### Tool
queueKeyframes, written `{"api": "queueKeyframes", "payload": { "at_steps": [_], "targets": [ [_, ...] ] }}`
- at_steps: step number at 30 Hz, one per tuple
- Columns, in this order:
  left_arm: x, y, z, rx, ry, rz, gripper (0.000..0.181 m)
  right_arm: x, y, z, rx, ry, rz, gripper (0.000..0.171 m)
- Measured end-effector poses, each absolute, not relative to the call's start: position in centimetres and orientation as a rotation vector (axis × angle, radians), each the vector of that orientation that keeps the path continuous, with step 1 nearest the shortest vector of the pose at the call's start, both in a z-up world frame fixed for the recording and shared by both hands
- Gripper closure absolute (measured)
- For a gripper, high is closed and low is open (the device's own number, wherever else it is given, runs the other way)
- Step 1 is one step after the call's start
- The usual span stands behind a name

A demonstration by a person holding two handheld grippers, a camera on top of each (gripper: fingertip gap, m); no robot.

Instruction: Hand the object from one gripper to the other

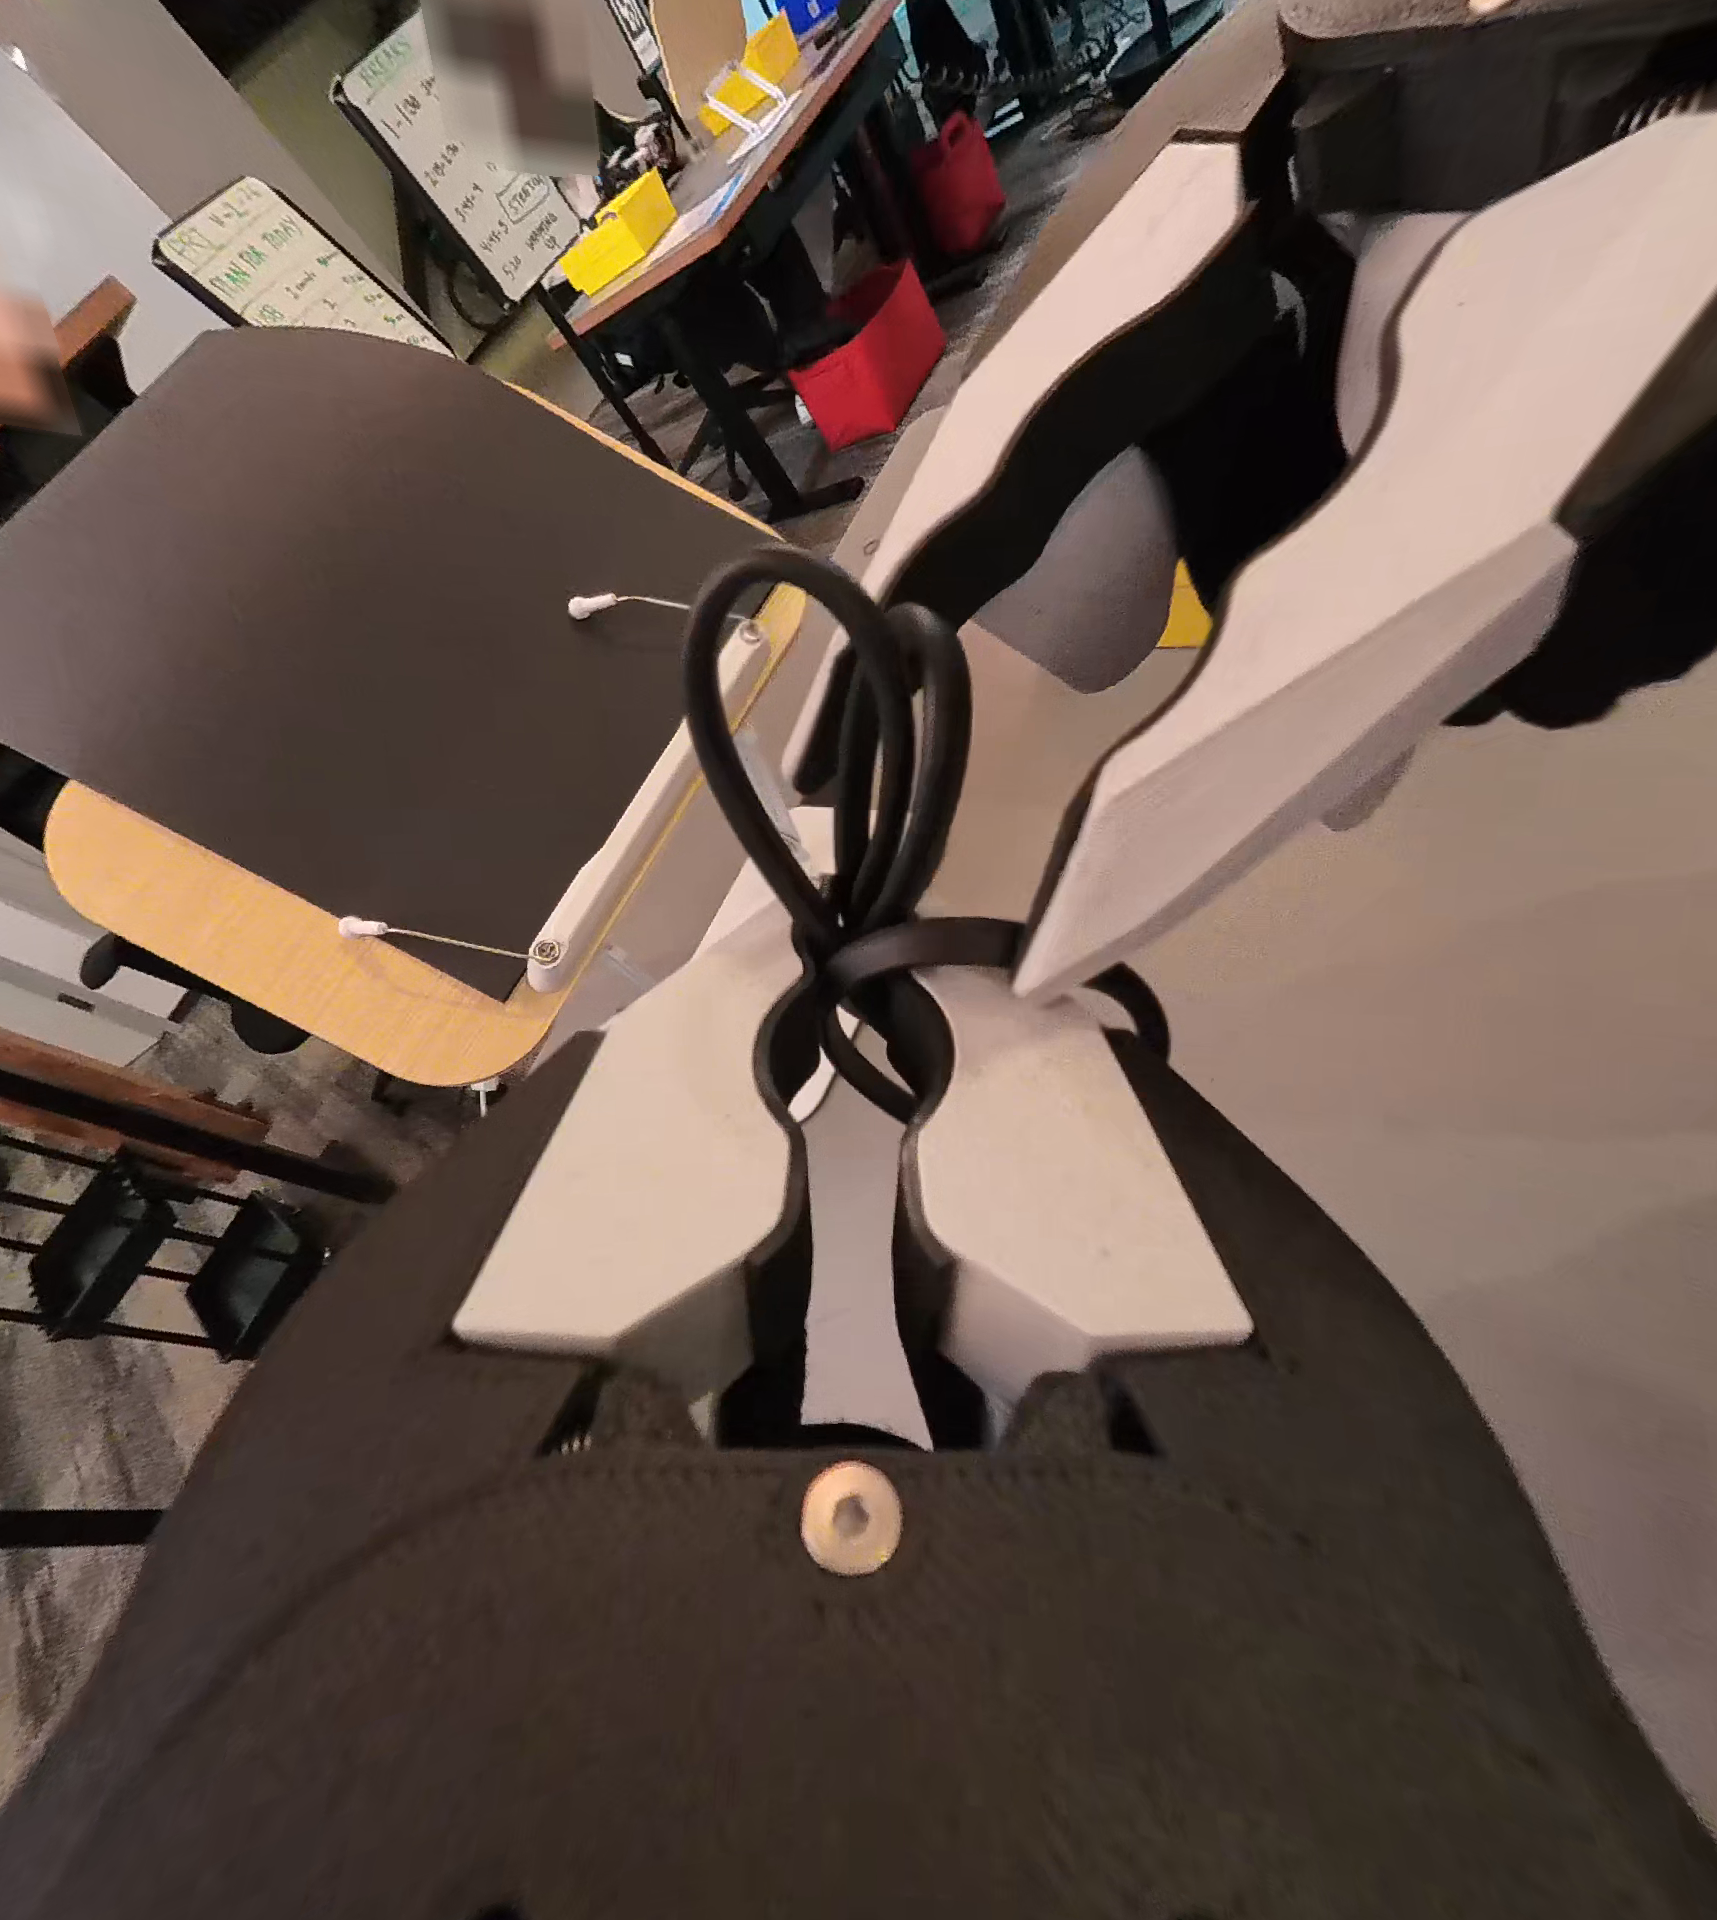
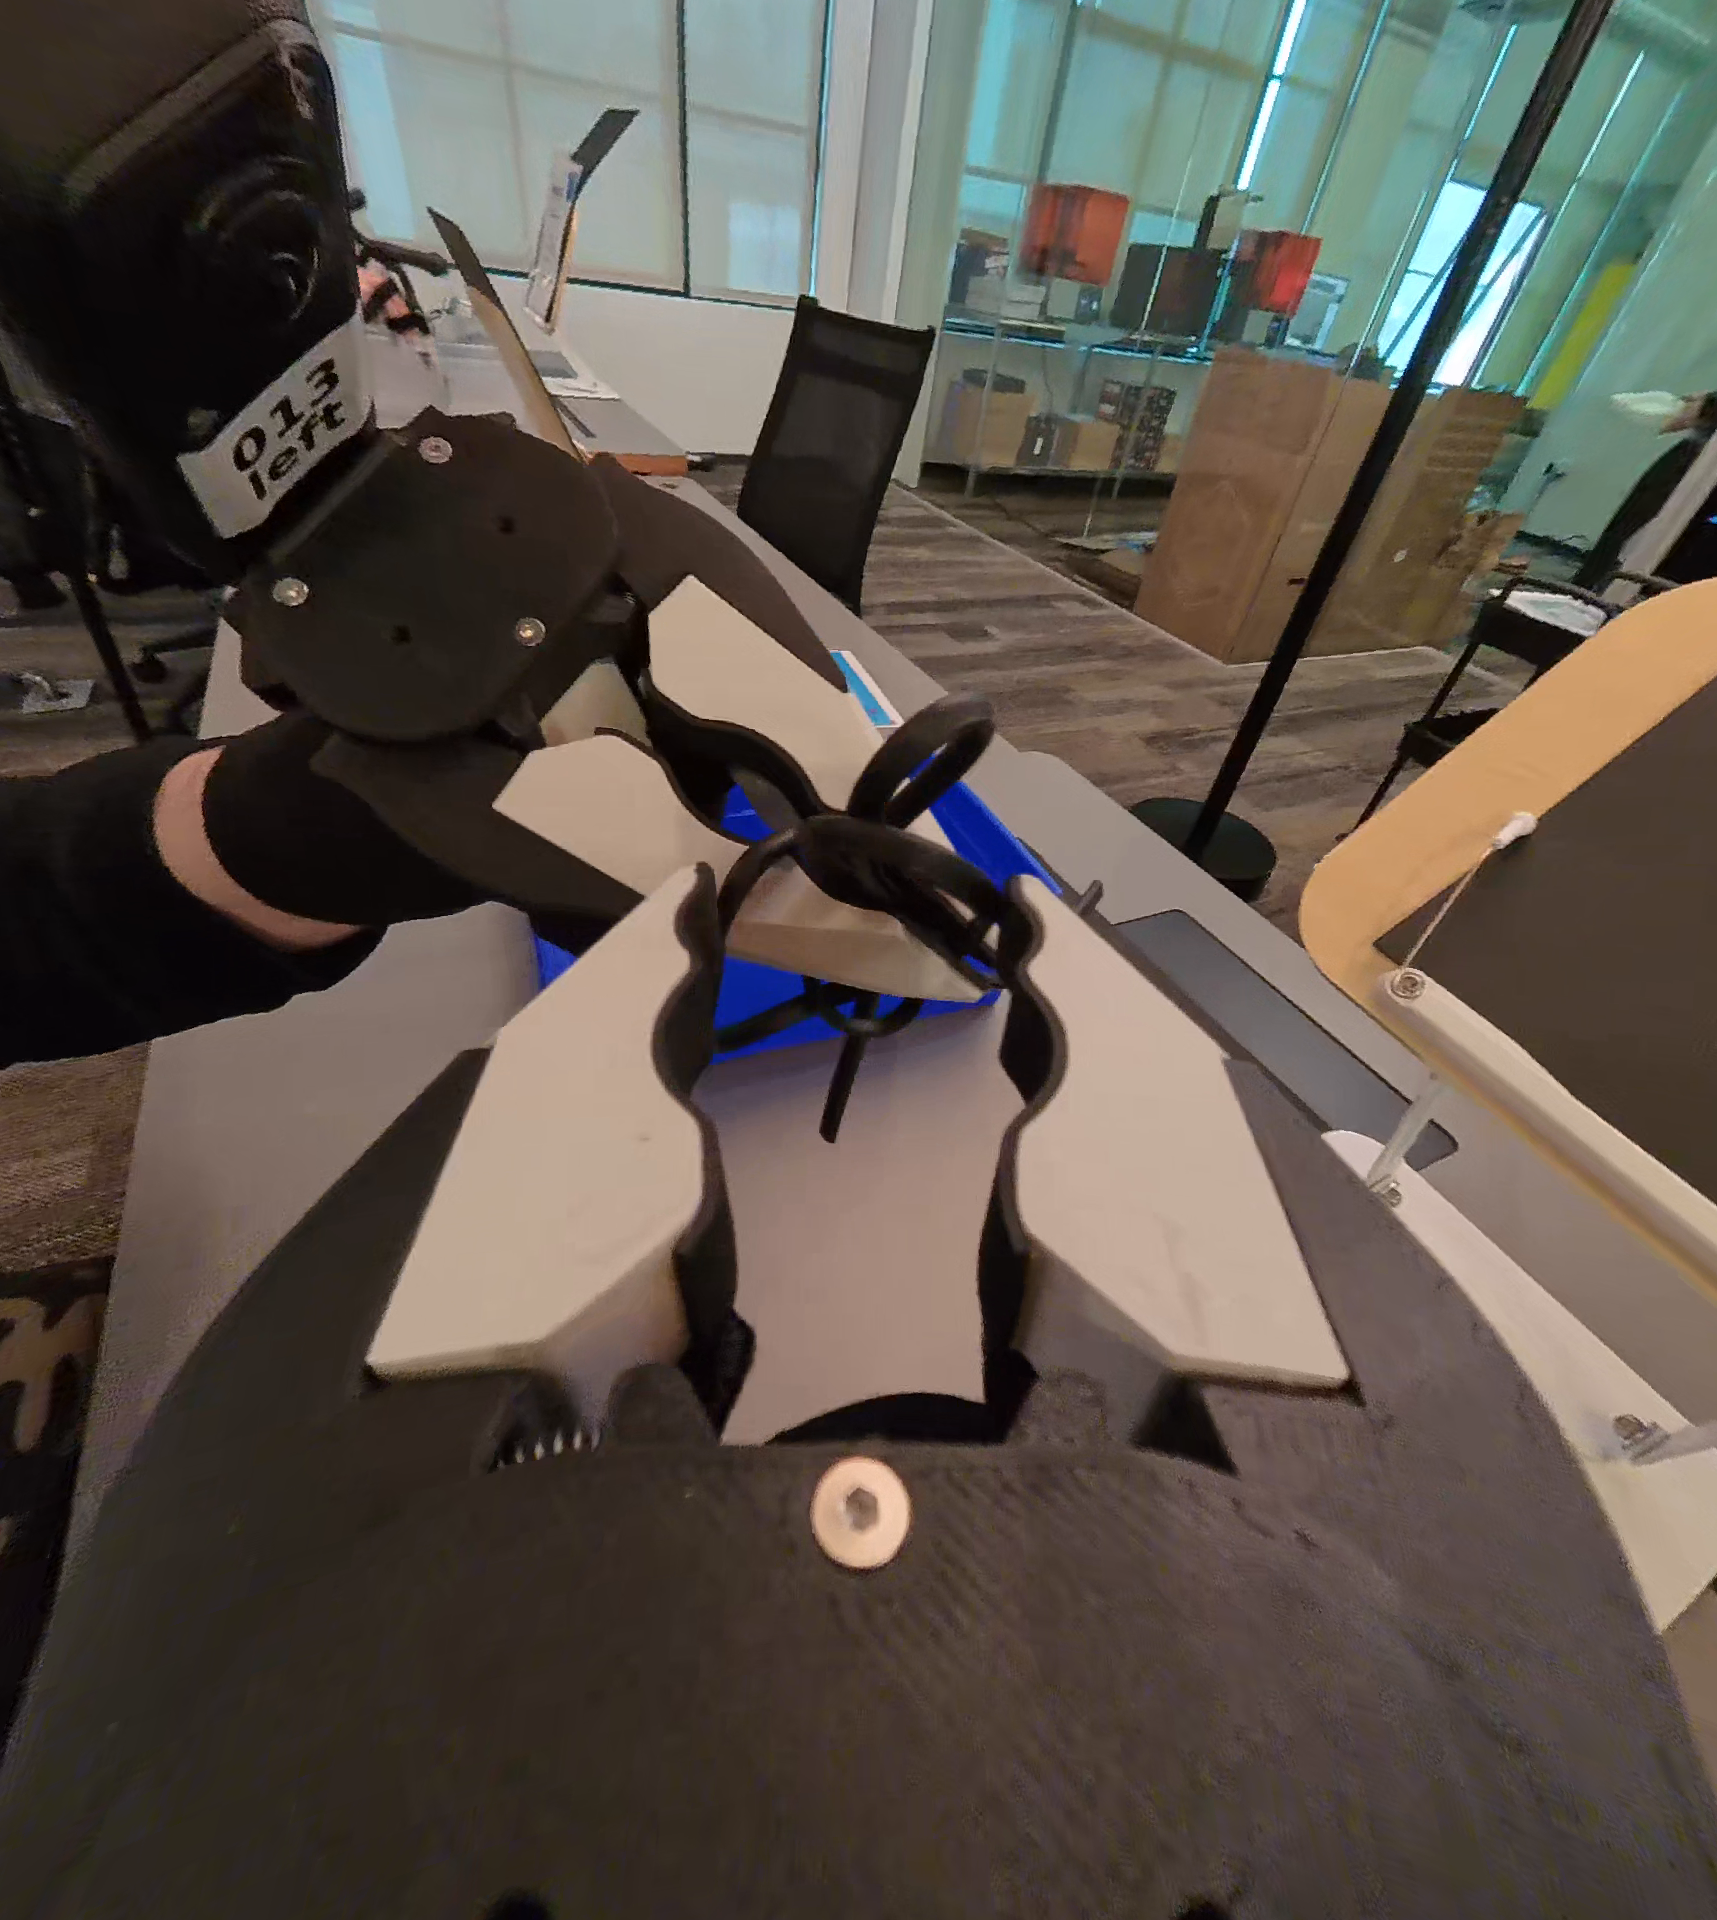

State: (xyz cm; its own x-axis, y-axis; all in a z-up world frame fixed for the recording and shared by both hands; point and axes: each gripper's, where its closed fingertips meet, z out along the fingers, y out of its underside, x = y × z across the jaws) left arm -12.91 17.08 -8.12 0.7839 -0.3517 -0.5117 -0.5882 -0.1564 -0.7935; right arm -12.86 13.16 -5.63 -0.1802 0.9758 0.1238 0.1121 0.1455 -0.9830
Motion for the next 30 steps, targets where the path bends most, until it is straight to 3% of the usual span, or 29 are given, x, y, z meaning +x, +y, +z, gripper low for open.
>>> {"api": "queueKeyframes", "payload": {
  "at_steps": [9, 14, 17, 19, 25, 30],
  "targets": [
    [-12.8, 17.0, -7.9, -1.76, 0.741, 0.257, 0.178, -12.7, 13.6, -5.4, -1.081, -1.456, 1.166, 0.165],
    [-12.8, 17.0, -7.9, -1.746, 0.75, 0.266, 0.179, -12.7, 13.7, -5.4, -1.101, -1.44, 1.207, 0.164],
    [-12.4, 16.9, -7.8, -1.729, 0.764, 0.274, 0.18, -13.0, 13.7, -5.3, -1.112, -1.419, 1.21, 0.14],
    [-12.3, 16.8, -7.8, -1.727, 0.782, 0.3, 0.179, -12.9, 13.2, -5.3, -1.087, -1.448, 1.224, 0.16],
    [-12.0, 16.7, -7.9, -1.741, 0.773, 0.196, 0.177, -13.0, 13.1, -5.1, -1.071, -1.432, 1.214, 0.163],
    [-12.1, 16.7, -6.8, -1.692, 0.745, 0.213, 0.153, -12.6, 14.2, -4.3, -1.088, -1.349, 1.254, 0.163]
  ]
}}
